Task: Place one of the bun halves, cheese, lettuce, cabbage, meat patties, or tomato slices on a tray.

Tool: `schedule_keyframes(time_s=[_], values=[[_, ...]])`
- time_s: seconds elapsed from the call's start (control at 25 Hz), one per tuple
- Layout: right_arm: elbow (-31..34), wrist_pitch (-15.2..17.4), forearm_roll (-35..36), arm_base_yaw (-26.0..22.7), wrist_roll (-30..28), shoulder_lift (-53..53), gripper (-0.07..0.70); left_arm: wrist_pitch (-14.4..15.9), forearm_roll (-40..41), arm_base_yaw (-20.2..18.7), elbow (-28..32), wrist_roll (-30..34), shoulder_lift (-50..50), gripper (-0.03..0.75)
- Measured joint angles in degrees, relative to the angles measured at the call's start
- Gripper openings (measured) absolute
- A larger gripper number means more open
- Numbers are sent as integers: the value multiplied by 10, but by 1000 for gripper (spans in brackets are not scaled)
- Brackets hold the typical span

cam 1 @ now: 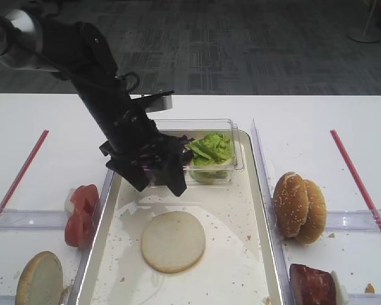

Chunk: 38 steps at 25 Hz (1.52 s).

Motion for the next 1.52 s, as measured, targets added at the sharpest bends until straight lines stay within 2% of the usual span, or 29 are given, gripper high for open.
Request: schedule_keyframes(time_s=[0.28,0.68,0.84,1.08,1.52], values=[[0,0,0,0,0,0,426,6,92,-25,-31,-83,-12,598],[0,0,0,0,0,0,426,13,240,-26,-35,-159,-90,598],[0,0,0,0,0,0,426,14,275,-23,-35,-168,-108,598],[0,0,0,0,0,0,426,16,285,13,-35,-171,-110,598],[0,0,0,0,0,0,426,16,316,130,-35,-178,-110,598]])
